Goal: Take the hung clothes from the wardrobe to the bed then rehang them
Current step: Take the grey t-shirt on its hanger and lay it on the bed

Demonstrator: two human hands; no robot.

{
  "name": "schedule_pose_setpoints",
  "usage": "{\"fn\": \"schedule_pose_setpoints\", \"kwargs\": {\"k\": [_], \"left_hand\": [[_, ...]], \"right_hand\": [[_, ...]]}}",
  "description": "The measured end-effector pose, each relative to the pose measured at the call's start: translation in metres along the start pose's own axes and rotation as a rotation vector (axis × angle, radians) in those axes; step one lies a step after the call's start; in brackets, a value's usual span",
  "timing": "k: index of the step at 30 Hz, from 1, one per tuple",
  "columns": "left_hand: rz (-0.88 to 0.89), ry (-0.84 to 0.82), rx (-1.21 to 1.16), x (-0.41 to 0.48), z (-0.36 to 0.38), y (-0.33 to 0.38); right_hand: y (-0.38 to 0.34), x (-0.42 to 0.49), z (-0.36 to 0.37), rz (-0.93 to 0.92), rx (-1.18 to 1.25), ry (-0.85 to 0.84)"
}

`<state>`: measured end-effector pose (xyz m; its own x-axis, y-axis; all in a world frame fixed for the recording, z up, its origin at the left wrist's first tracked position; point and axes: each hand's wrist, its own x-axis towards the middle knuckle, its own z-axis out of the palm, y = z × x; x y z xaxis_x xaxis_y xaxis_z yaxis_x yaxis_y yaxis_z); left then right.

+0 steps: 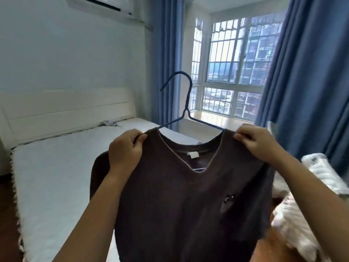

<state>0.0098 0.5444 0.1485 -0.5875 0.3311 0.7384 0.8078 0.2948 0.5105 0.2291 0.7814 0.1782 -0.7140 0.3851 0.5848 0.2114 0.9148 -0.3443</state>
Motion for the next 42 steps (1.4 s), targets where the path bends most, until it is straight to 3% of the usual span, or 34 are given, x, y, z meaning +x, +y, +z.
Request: {"fn": "schedule_pose_setpoints", "kwargs": {"k": [5,11,16,19,25,32,36,42], "left_hand": [[0.096,-0.180,-0.077,-0.013,0.087,0.070],[0.086,-0.412,-0.064,-0.029,0.162,0.100],[0.132,-0.543,-0.082,-0.031,0.211,0.113],[0.114,-0.562,-0.088,-0.030,0.236,0.105],[0.043,-0.424,0.018,-0.010,0.293,0.061],[-0.150,-0.479,0.038,0.041,0.355,-0.018],[-0.164,-0.523,0.052,0.062,0.385,-0.055],[-0.292,-0.462,0.107,0.074,0.420,-0.094]], "right_hand": [[0.083,-0.047,-0.055,0.203,-0.032,0.070],[0.164,-0.102,-0.103,0.459,-0.030,0.155],[0.201,-0.114,-0.098,0.476,-0.063,0.196],[0.218,-0.107,-0.081,0.474,0.018,0.170],[0.281,-0.072,-0.026,0.499,0.005,-0.091],[0.354,0.026,0.079,0.526,0.073,-0.219],[0.379,0.078,0.135,0.471,0.152,-0.251],[0.426,0.142,0.188,0.385,0.186,-0.396]]}}
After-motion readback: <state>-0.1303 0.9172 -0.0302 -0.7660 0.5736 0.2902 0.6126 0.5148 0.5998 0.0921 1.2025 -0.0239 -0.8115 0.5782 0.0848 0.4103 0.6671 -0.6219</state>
